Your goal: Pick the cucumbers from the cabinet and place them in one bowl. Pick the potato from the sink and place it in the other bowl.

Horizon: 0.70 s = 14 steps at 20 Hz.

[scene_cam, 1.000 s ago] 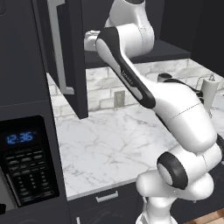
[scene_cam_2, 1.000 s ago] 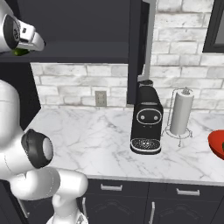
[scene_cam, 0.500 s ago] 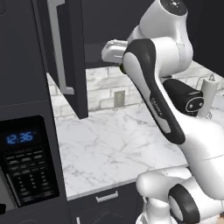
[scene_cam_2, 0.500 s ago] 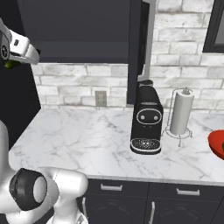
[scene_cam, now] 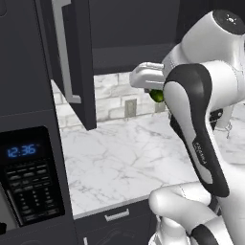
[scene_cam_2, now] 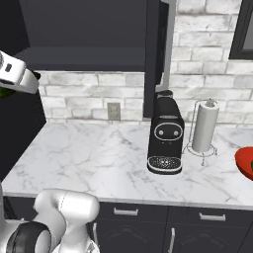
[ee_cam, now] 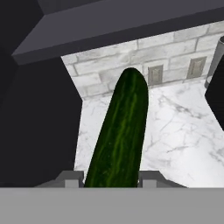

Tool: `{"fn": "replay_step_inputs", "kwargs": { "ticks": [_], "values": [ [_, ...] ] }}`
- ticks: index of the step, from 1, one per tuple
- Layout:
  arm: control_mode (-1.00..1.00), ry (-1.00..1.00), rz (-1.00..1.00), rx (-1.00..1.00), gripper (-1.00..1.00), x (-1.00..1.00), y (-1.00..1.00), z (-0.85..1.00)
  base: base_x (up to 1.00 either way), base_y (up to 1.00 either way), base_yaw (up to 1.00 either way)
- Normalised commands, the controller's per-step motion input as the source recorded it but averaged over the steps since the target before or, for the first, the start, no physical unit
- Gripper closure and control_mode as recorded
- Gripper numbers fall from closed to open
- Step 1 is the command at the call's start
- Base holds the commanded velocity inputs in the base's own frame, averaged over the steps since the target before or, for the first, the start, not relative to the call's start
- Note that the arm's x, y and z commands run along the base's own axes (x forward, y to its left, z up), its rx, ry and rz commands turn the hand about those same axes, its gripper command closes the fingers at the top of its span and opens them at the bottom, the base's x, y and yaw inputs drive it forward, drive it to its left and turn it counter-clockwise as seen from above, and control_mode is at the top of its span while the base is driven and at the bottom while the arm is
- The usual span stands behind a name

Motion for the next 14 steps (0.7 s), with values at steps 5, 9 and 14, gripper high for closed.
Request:
{"fn": "replay_step_inputs", "kwargs": {
  "ticks": [5,9,14],
  "values": [
    [-1.0,0.0,0.0,0.0,1.0,-0.6,-0.29,-0.69,0.0,0.0,0.0],
    [-1.0,0.06,0.0,0.0,1.0,-0.52,-0.26,-0.7,0.0,0.0,0.0],
    [-1.0,0.16,0.01,0.0,1.0,-0.28,-0.23,-0.27,0.0,0.0,0.0]
  ]
}}
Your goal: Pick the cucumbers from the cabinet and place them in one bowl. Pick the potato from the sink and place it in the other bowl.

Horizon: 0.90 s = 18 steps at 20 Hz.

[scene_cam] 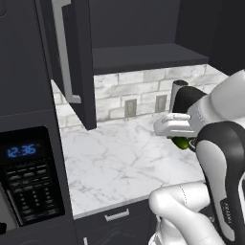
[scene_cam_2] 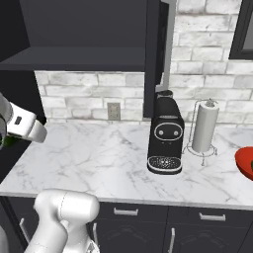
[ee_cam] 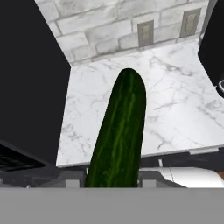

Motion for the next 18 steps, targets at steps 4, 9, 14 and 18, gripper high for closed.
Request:
{"fn": "replay_step_inputs", "kwargs": {
  "ticks": [4,9,14,18],
  "values": [
    [-1.0,0.21,0.02,0.0,1.0,-0.01,-0.09,-0.01,0.0,0.0,0.0],
    [-1.0,0.0,0.0,0.0,1.0,0.0,0.0,0.0,0.0,0.0,0.0],
    [-1.0,0.0,0.0,0.0,1.0,0.0,0.0,0.0,0.0,0.0,0.0],
    [1.0,0.0,0.0,0.0,1.0,0.0,0.0,0.0,0.0,0.0,0.0]
  ]
}}
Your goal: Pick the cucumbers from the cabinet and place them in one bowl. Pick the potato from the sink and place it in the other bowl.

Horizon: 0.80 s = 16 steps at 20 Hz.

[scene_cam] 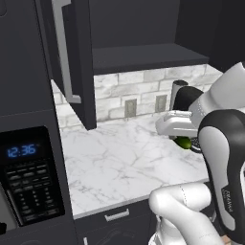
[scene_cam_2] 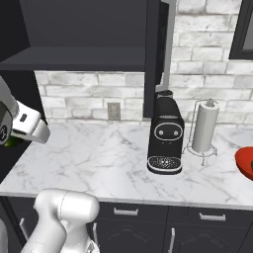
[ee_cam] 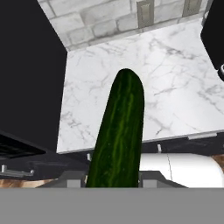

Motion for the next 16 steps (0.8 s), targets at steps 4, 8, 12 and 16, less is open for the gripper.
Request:
{"fn": "replay_step_inputs", "kwargs": {
  "ticks": [4,8,12,16],
  "values": [
    [1.0,0.0,0.0,0.0,1.0,0.0,0.0,0.0,-0.24,0.0,0.0],
    [1.0,0.0,0.0,0.0,1.0,0.0,0.0,0.0,-0.95,0.0,0.0],
    [1.0,0.0,0.0,0.0,1.0,0.0,0.0,0.0,-1.0,0.0,0.0],
    [1.0,0.0,0.0,0.0,1.0,0.0,0.0,0.0,-0.99,-0.13,-0.03]
  ]
}}
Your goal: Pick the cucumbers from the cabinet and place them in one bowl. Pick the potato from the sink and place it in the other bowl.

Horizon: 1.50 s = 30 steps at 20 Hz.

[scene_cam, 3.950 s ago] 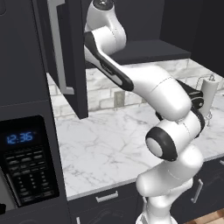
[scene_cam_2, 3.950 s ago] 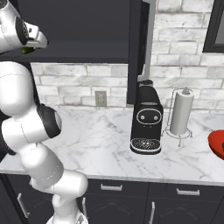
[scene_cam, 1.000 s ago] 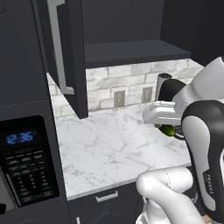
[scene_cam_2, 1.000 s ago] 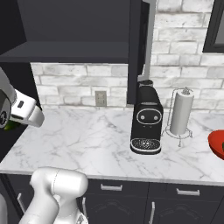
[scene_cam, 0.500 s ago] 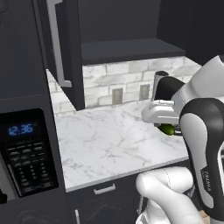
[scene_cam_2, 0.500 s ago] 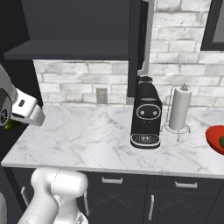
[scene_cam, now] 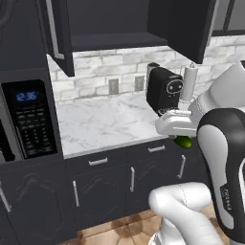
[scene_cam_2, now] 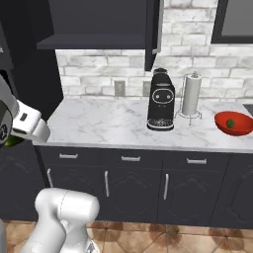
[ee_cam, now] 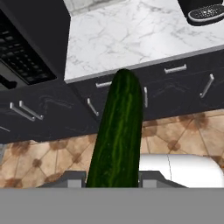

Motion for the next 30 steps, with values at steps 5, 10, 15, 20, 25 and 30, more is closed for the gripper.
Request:
{"fn": "replay_step_inputs", "kwargs": {
  "ticks": [5,10,15,20,25,30],
  "values": [
    [1.0,0.0,0.0,0.0,1.0,0.0,0.0,0.0,-0.92,-0.96,0.0],
    [1.0,0.0,0.0,0.0,1.0,0.0,0.0,0.0,-0.03,-1.0,0.0],
    [1.0,0.0,0.0,0.0,1.0,0.0,0.0,0.0,0.64,-0.91,-0.05],
    [1.0,0.0,0.0,0.0,1.0,0.0,0.0,0.0,0.39,-0.53,-0.08],
    [1.0,0.0,0.0,0.0,1.0,0.0,0.0,0.0,-0.01,-0.97,0.01],
    [1.0,0.0,0.0,0.0,1.0,0.0,0.0,0.0,0.19,-1.0,0.07]
  ]
}}
